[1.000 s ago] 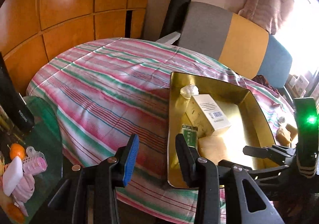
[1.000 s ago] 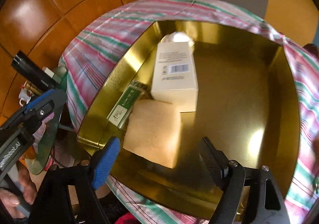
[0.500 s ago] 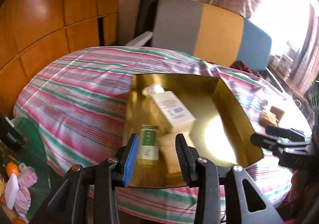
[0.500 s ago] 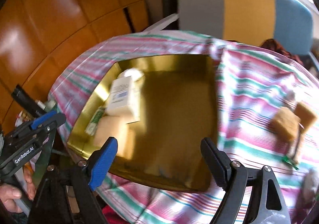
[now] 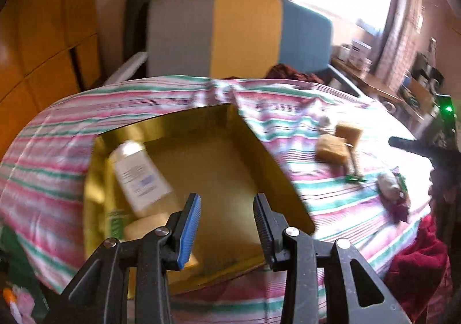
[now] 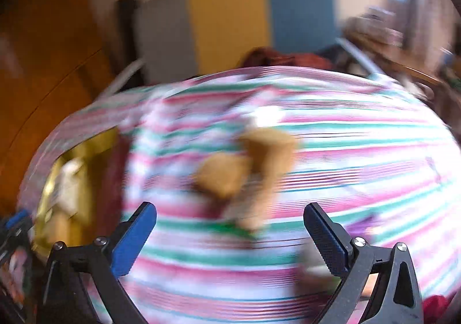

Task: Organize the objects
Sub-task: 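Return the left gripper to the table and grasp the flat yellow sponge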

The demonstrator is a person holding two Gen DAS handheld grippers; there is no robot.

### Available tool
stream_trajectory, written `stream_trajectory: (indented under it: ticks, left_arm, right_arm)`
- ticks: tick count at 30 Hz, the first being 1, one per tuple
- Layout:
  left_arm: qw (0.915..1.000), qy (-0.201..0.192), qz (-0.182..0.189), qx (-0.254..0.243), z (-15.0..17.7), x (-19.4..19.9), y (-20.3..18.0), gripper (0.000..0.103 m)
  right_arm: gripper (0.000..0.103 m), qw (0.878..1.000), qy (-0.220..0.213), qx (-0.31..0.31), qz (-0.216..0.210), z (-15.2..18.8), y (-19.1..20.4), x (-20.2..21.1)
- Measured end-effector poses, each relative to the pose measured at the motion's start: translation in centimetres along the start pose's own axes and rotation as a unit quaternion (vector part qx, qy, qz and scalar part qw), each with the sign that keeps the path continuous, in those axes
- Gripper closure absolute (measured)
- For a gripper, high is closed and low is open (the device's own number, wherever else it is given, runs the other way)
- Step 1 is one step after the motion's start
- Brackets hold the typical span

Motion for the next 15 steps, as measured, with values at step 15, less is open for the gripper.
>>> stream_trajectory:
  ticks: [15]
  left_arm:
    - [0.9883,0.068,0.105,-0.087,-6.8,-8.1,-13.0,0.037]
  right_arm:
    - [0.000,0.975,-0.058,-0.213,0.028,-1.7,-15.0,0.4]
Point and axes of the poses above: each gripper's, at about its wrist camera, not at the fingertips, and x roughly against the way its jaws point, y to its left, z to its underside, the point moved 5 cm from there along -x, roughly the way its jaws point, and after that the axes turned 10 degrees about -x, right-handed, at the moved point
